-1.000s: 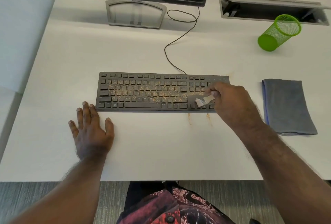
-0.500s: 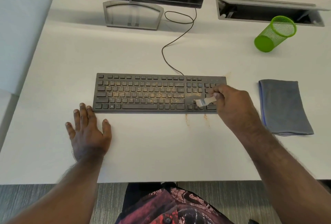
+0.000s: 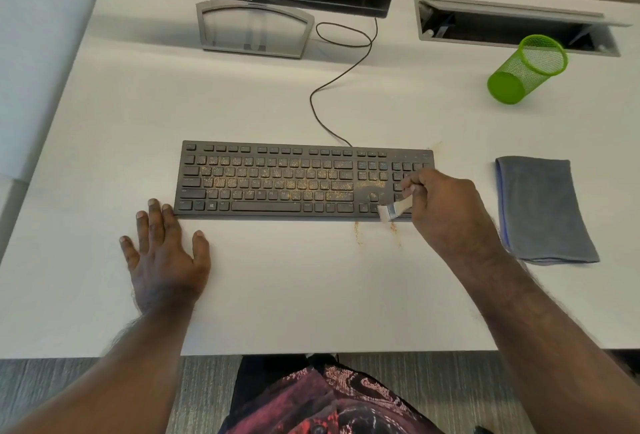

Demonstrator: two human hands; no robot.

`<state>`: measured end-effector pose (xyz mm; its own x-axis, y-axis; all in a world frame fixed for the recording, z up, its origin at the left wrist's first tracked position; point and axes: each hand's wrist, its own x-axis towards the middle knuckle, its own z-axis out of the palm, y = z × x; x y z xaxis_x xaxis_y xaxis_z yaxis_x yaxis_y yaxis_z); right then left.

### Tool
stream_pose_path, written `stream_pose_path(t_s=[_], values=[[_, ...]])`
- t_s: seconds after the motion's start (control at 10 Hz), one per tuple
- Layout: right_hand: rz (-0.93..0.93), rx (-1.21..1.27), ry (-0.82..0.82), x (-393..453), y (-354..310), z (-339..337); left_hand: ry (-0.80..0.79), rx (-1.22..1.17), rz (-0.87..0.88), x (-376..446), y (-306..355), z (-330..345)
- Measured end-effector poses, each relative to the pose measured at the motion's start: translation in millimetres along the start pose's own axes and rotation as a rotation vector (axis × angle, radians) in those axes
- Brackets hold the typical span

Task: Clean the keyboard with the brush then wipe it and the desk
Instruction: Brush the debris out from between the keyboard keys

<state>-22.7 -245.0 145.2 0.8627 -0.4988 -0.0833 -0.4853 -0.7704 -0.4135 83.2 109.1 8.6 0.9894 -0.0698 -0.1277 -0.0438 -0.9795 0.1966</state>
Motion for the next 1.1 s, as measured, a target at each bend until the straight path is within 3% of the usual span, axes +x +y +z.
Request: stream_pose_path(t_s=[0.2,0.4,0.5,0.7,0.9,1.1], values=[[-0.019,0.029,0.091,-1,-4,0,0.004,-0.008,0.004,-2,2,-1],[0.038,-0.008,-0.018,5,2,-5,0.006,-0.009,0.005,-1,2,-1],[0.023,0.04,0.116,9,3,-6,0.007,-0.01,0.005,-2,3,-1],[-0.02,0.083,0.062,8,-3,5,0.008,-0.009,0.004,-1,2,-1],[-0.015,0.129,0.139,12,0,2,0.007,-0.003,0.004,-1,2,-1],[-0.077,0.048,-0.045,7,2,1,0.02,-0.017,0.01,-1,3,-1]])
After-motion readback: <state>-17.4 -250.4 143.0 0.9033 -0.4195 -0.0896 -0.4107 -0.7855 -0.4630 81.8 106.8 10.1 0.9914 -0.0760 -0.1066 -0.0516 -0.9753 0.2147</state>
